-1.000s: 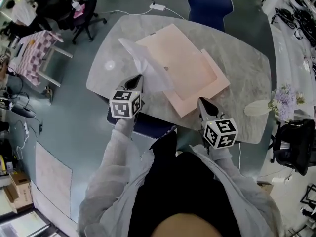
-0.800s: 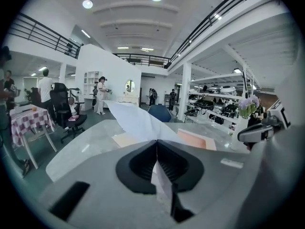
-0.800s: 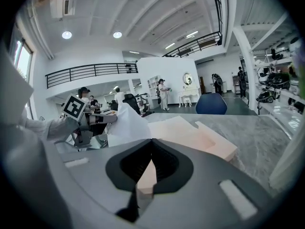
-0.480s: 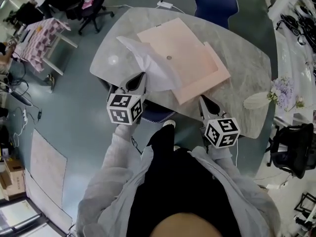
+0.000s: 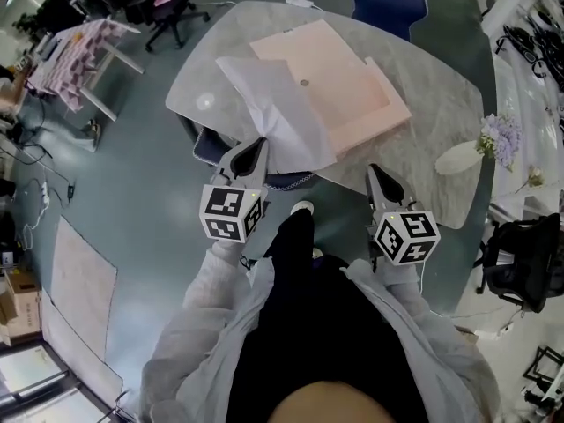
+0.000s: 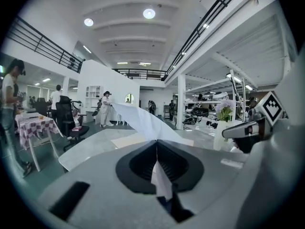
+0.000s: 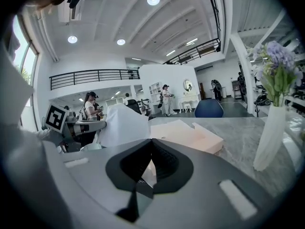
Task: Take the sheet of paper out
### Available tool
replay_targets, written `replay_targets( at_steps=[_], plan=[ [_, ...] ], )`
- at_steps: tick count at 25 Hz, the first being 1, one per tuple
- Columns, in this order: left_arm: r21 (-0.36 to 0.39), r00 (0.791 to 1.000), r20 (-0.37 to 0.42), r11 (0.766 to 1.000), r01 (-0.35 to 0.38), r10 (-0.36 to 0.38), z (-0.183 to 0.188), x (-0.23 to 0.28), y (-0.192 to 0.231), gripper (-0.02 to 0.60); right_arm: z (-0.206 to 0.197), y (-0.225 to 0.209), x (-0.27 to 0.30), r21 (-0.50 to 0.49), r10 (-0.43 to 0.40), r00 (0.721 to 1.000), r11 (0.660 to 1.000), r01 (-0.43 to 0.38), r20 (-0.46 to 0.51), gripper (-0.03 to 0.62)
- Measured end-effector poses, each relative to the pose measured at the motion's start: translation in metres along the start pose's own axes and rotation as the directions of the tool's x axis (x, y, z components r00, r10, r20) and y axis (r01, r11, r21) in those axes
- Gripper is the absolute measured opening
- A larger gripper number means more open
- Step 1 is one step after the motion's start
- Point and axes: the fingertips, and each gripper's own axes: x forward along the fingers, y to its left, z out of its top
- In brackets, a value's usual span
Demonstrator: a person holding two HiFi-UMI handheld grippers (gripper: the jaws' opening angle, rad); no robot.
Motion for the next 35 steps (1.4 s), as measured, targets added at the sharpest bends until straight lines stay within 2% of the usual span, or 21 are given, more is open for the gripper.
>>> replay_targets(
  at_steps=[6, 15, 35],
  plan=[
    [-0.074, 0.999, 0.031, 0.997, 0.019, -0.017, -0.020, -0.028, -0.026, 0.008, 0.003, 0.005, -0.027, -0.036, -0.022, 0.998, 0.999, 0.024, 0.053, 0.011],
    [-0.152, 0.998, 0.039, 0.987, 0.055, -0.050, -0.047, -0.053, -0.059, 0.008, -0.010, 0.017, -0.044, -0.058, 0.023, 0.998, 0.998, -0.019, 0.055, 0.011],
    [-0.159, 0.998, 0.023, 0.985, 0.069, -0.066, -0.058, -0.065, -0.068, 0.008, -0.021, 0.032, -0.046, -0.066, 0.062, 0.998, 0.996, -0.060, 0.030, 0.011]
  ],
)
